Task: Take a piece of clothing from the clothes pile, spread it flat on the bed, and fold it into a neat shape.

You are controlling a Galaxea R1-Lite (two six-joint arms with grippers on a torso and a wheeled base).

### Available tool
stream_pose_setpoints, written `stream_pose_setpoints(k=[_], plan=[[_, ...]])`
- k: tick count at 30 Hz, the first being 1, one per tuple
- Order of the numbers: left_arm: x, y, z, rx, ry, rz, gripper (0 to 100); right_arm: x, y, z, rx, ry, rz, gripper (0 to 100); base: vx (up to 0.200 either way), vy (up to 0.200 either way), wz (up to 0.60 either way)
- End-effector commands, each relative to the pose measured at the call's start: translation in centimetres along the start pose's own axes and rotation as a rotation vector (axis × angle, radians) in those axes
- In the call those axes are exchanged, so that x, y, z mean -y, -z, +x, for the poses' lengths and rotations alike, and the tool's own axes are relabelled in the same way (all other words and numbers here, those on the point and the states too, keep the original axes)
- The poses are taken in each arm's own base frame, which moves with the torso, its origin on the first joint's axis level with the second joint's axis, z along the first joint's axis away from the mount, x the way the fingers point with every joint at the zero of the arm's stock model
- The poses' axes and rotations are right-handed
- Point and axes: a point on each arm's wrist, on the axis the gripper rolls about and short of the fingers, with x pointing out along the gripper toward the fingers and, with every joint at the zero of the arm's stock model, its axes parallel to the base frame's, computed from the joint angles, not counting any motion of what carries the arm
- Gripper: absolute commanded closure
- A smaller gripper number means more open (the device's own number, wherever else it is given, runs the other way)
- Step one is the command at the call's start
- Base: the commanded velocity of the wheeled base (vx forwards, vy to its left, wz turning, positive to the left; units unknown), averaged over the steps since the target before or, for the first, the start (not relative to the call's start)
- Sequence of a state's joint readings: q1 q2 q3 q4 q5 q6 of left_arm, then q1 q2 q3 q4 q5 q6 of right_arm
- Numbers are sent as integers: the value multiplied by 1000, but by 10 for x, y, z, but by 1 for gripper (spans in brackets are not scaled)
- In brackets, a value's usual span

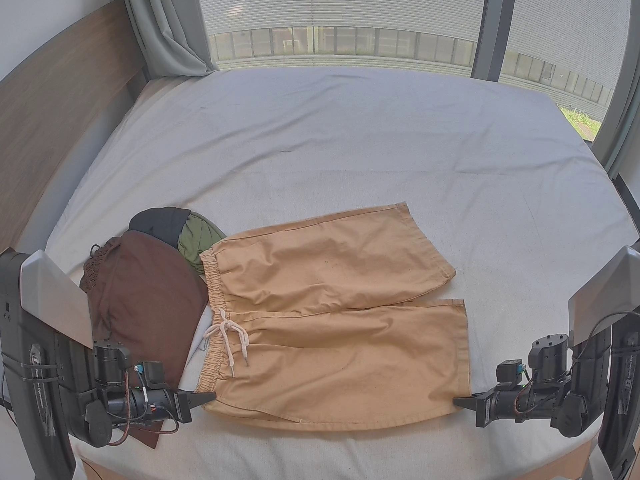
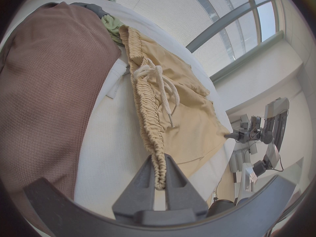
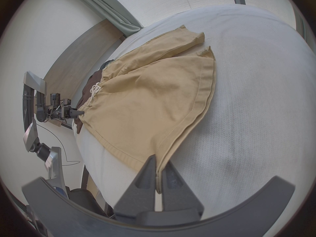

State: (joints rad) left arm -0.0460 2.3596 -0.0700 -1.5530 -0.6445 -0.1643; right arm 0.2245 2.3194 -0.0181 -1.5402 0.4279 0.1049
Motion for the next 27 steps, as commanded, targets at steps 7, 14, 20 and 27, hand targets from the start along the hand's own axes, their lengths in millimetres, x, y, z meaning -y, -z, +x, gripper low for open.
stream_pose_setpoints(k=[7,14,20,27], plan=[[0,8,-7,-33,14,15,100,-2,2,-4,-10,-1,-1,100,0,0,0],[2,14,-11,-56,13,-1,100,-2,2,-6,-25,2,-24,100,0,0,0],[1,14,-12,-59,12,4,100,-4,3,-11,-51,7,-31,100,0,0,0],[-3,20,-10,-82,35,41,100,-5,2,-12,-51,5,-33,100,0,0,0]])
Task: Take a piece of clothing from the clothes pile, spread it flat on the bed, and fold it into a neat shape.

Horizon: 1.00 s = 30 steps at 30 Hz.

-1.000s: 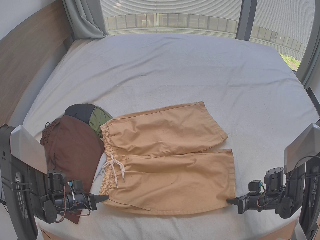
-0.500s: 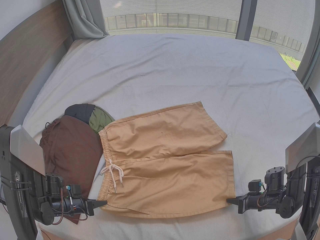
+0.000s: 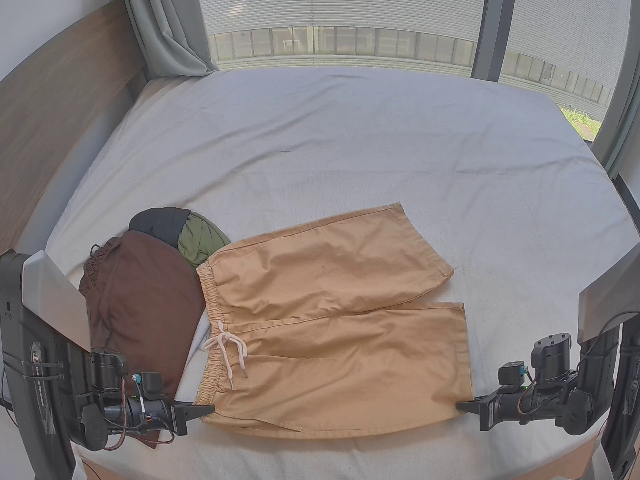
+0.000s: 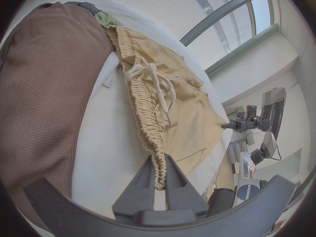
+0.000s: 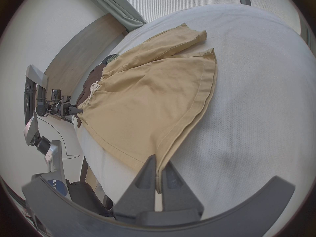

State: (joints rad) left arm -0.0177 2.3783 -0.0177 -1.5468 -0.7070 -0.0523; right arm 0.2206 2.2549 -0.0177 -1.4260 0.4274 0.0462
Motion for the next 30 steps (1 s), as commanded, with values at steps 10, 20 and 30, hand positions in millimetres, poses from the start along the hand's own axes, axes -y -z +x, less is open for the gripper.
stream_pose_setpoints(k=[10,20,30], plan=[[1,3,-3,-8,12,14,100,-3,-5,-4,54,-15,-16,100,0,0,0],[-5,-15,6,66,23,53,100,-8,-20,-10,151,-35,-31,100,0,0,0],[10,-50,3,187,73,-6,100,-12,-44,-14,268,-64,11,100,0,0,0]])
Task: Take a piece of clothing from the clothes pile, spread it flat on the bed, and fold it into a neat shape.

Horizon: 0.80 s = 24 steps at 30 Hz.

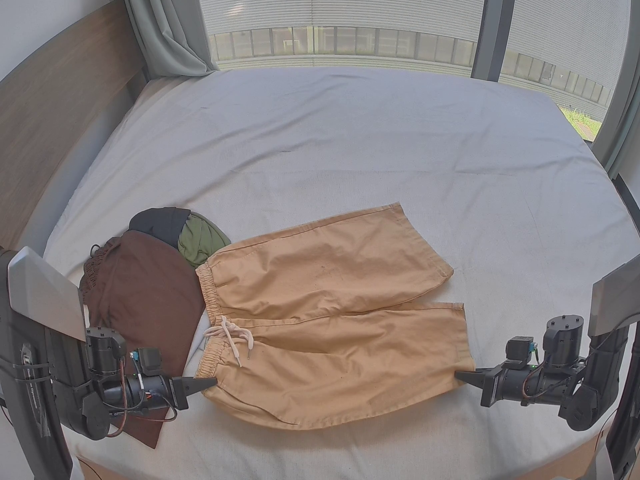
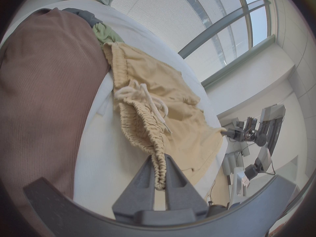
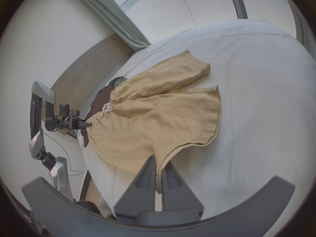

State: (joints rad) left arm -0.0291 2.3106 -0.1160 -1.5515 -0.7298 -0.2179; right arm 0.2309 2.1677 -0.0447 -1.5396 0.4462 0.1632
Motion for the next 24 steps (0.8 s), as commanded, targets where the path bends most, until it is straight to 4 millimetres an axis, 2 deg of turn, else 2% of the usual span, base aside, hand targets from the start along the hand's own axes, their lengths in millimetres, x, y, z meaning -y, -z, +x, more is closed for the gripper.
stream_pose_setpoints(k=[1,2,7,14,24], plan=[[10,-18,0,67,29,42,100,-4,-14,-2,68,-18,-3,100,0,0,0],[10,-26,1,92,37,43,100,-6,-20,-2,96,-28,10,100,0,0,0],[9,-32,4,116,38,45,100,-8,-31,0,146,-40,7,100,0,0,0],[7,-41,7,149,38,43,100,-8,-36,-1,168,-43,-3,100,0,0,0],[14,-57,4,206,64,-7,100,-11,-43,-5,202,-50,-20,100,0,0,0]])
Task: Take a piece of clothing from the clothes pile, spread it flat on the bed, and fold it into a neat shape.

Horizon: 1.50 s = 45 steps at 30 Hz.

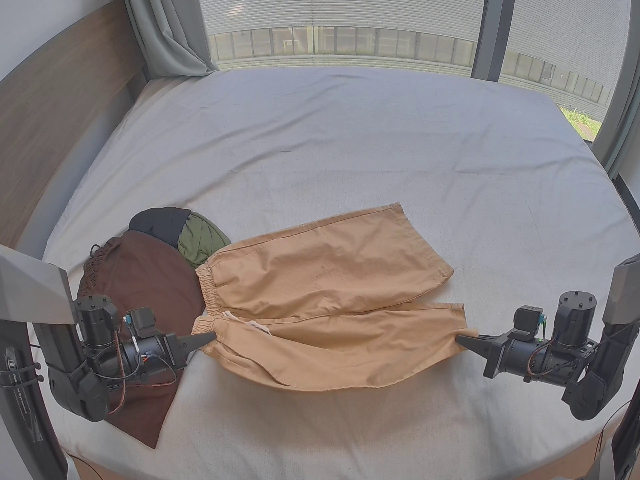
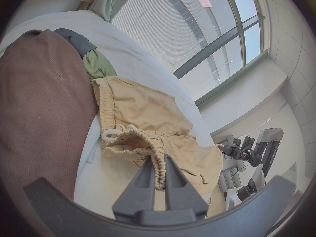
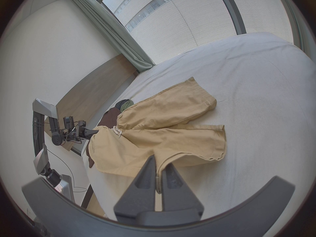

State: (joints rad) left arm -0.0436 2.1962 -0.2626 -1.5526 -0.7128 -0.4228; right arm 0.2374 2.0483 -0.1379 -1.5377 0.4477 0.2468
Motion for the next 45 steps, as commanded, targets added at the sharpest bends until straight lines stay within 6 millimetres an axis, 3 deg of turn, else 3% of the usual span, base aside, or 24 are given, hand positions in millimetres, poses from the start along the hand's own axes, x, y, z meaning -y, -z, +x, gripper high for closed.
stream_pose_setpoints(k=[1,24,45], plan=[[3,-6,-1,22,8,17,100,-2,-5,-2,23,-6,-11,100,0,0,0],[2,-14,2,55,6,13,100,-6,-28,2,123,-29,-34,100,0,0,0],[2,-23,7,106,-26,-9,100,-4,-37,5,161,-29,-48,100,0,0,0]])
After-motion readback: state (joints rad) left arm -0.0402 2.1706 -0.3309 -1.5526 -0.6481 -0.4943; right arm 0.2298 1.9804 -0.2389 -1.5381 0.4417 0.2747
